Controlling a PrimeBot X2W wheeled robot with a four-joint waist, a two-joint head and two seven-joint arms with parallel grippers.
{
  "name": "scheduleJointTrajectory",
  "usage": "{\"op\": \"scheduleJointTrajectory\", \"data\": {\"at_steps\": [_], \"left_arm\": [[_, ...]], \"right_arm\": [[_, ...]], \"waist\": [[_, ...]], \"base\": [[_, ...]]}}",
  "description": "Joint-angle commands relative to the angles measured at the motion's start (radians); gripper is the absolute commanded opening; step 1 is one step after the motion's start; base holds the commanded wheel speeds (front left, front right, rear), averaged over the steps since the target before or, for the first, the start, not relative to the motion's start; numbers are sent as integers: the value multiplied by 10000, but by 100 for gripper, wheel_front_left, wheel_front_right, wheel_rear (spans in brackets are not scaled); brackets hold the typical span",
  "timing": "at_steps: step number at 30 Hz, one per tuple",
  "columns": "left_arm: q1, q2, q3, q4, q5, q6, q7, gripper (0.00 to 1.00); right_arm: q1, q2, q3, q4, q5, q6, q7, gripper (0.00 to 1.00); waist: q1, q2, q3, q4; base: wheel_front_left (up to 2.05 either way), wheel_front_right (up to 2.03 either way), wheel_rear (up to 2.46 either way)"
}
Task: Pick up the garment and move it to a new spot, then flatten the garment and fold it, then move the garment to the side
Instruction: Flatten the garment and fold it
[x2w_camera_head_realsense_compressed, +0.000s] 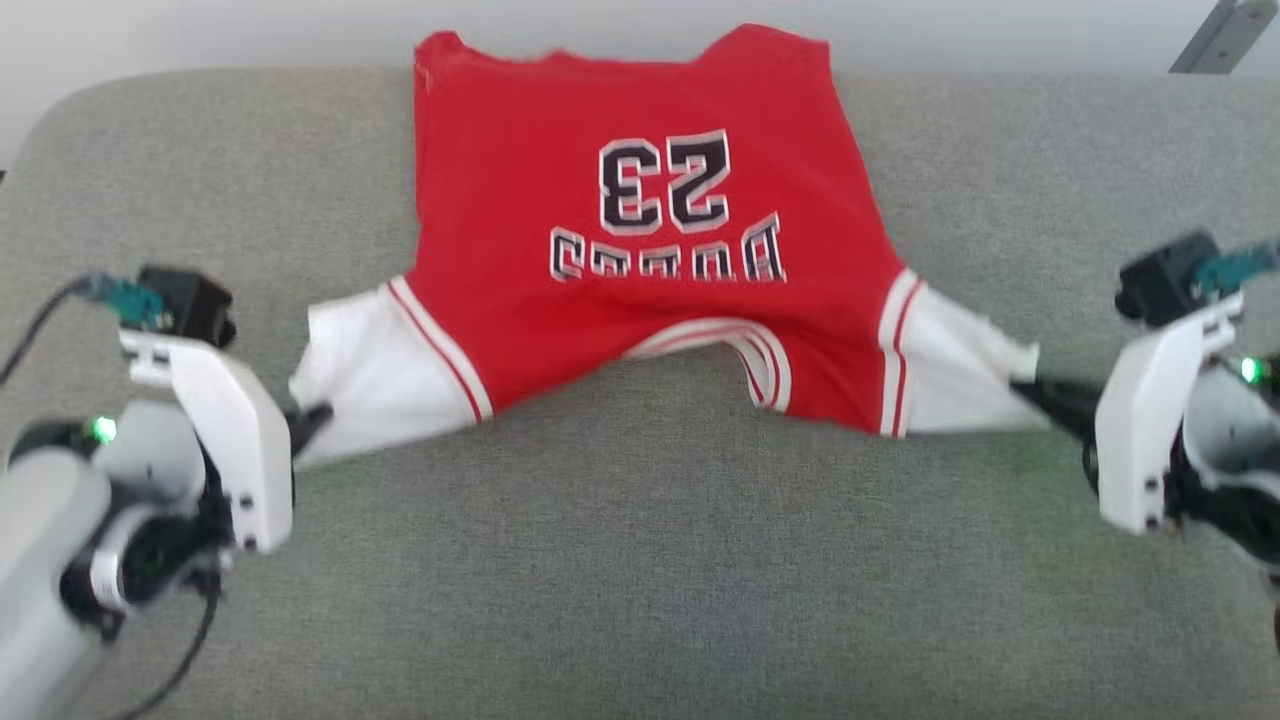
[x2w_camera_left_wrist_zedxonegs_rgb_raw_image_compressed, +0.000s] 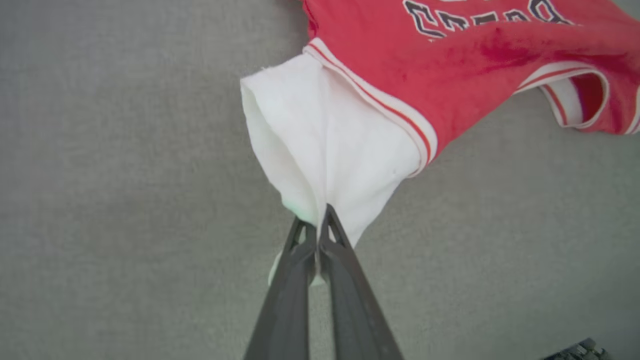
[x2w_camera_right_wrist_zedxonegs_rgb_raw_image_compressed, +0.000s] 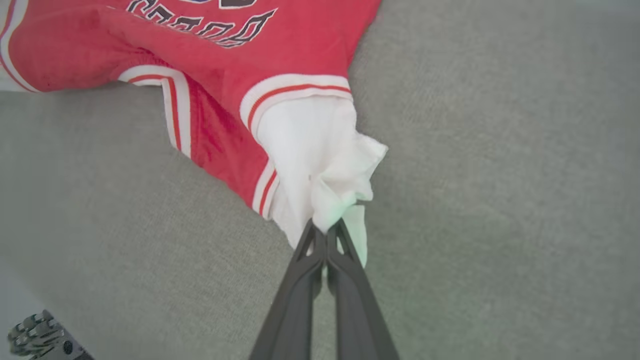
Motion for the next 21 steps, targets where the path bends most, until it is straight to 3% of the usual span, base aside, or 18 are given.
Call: {"op": "scheduleJointTrajectory", "data": {"at_steps": [1, 8, 12, 17, 21], "left_arm": [[351, 152, 38, -320, -216, 254, 79, 0], [2054, 1157, -35, -2438, -844, 1589, 512, 0], [2723, 1561, -71, -3176, -1137, 2092, 592, 0], [3207, 1493, -56, -3471, -1307, 2197, 232, 0], [3246, 1244, -26, -3298, -1330, 2066, -35, 0]], "right_arm": [[394, -1, -189, -219, 99, -4, 294, 0], [2821, 258, -1649, -2086, 531, -4, 2467, 0], [4180, 573, -2634, -3307, 384, -4, 3747, 0], [5323, 1399, -3558, -4413, -521, -4, 4242, 0], [5578, 1948, -3381, -4265, -1425, -4, 3710, 0]], "waist": [[0, 0, -69, 32], [0, 0, -270, 117], [0, 0, -247, 189], [0, 0, -40, 288], [0, 0, 116, 309]], "base": [[0, 0, 0], [0, 0, 0], [0, 0, 0], [0, 0, 0], [0, 0, 0]]}}
